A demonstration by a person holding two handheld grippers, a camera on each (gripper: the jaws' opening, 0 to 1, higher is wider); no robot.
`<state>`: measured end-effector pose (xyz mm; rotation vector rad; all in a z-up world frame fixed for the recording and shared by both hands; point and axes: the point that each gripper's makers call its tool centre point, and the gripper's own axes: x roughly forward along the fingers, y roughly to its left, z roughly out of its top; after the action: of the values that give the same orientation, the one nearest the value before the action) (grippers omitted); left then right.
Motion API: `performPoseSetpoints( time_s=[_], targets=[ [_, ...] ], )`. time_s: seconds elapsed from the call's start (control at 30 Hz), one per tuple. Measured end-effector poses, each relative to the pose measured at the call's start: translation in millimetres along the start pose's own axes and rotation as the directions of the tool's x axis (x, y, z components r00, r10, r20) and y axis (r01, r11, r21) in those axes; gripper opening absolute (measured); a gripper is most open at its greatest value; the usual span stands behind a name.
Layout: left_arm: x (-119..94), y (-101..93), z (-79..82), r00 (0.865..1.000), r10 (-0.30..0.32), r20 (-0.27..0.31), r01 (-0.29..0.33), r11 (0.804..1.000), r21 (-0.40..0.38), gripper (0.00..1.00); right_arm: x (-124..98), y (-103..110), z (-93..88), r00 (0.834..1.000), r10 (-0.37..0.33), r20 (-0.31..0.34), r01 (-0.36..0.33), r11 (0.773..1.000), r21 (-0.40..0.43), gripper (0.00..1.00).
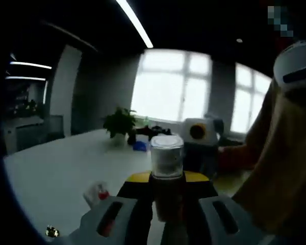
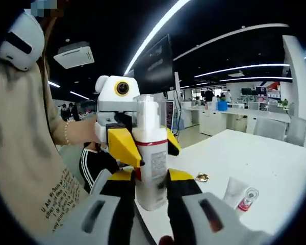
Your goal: Arrange the skincare products in the storage area until every visible bottle or jar stands upright without overlapping.
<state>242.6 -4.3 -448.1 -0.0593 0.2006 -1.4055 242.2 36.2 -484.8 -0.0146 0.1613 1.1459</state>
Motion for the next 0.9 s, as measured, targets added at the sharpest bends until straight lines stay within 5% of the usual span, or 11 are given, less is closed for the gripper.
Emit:
performPoseSetpoints(
  time_s=[0.23,0.37,0.7,0.9],
  targets=[
    [6.3,24.2,8.2,0.994,0.101,0.043,-0.101,0.995,0.008,0.18,-0.5,-29.0,9.1,0.981,-0.161,0.109,0.160,0.987,0.019,0.22],
    [9.7,31.6,7.5,0.990,0.138,0.040,-0.139,0.990,0.026,0.19,0.1,-38.4,5.4,0.969,-0.202,0.142,0.196,0.979,0.053,0.22],
    [10.7,46.1,-7.3,0.992,0.128,-0.004,-0.127,0.991,0.034,0.18,-0.7,-51.9,-11.2,0.972,-0.204,0.114,0.200,0.979,0.049,0.22],
    [19.0,53.1,-24.9,0.989,0.128,-0.070,-0.125,0.991,0.050,0.18,1.4,-61.5,-29.9,0.978,-0.202,0.044,0.202,0.979,0.009,0.23]
  ],
)
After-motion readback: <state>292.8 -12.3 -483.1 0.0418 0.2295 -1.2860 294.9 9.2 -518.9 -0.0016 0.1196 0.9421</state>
